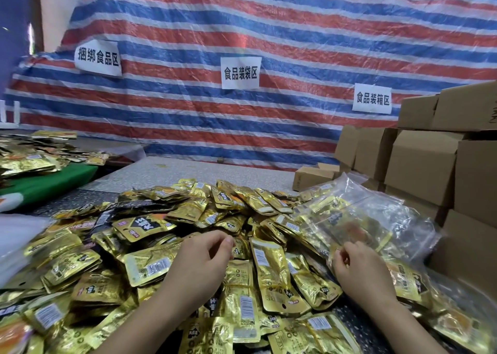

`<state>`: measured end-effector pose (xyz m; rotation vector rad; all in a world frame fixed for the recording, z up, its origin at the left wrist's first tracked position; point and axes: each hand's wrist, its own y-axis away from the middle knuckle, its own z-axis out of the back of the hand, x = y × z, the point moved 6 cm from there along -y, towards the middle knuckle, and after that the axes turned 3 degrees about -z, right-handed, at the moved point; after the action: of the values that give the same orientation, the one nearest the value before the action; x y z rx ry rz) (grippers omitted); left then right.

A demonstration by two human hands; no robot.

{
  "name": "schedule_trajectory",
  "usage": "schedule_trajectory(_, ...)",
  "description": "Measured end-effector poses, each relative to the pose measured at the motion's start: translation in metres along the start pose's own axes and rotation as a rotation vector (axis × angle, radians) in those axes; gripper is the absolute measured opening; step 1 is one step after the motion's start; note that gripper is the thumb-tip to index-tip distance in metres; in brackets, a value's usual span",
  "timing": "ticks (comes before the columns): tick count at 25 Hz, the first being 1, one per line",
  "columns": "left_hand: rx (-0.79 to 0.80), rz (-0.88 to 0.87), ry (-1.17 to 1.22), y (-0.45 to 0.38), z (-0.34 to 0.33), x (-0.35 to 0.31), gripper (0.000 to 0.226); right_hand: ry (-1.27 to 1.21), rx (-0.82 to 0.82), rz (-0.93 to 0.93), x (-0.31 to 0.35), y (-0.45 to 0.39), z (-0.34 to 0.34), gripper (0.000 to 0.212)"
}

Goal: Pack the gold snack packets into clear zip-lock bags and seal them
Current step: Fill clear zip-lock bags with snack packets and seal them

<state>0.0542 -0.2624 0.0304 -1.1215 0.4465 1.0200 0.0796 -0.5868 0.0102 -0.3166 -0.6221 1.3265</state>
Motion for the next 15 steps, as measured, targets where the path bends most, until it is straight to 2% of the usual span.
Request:
schedule_trajectory(3,-0.005,-0.008,0.005,0.000,0.001,-0.002,0.028,-0.060,-0.038,0.015,0.004,0.004,0.008,0.031)
schedule_trajectory(8,-0.018,-0.032,0.004,0.002,0.000,-0.003,0.027,-0.156,-0.222,0.130,0.025,0.017,0.032,0.032)
schedule_trajectory(12,-0.024,-0.078,-0.002,0.003,-0.001,-0.007,0.028,-0.173,-0.224,0.199,0.033,0.024,0.033,0.026)
schedule_trajectory(15,-0.027,-0.093,0.016,0.003,-0.001,-0.011,0.027,-0.179,-0.222,0.185,0.031,0.023,0.032,0.027)
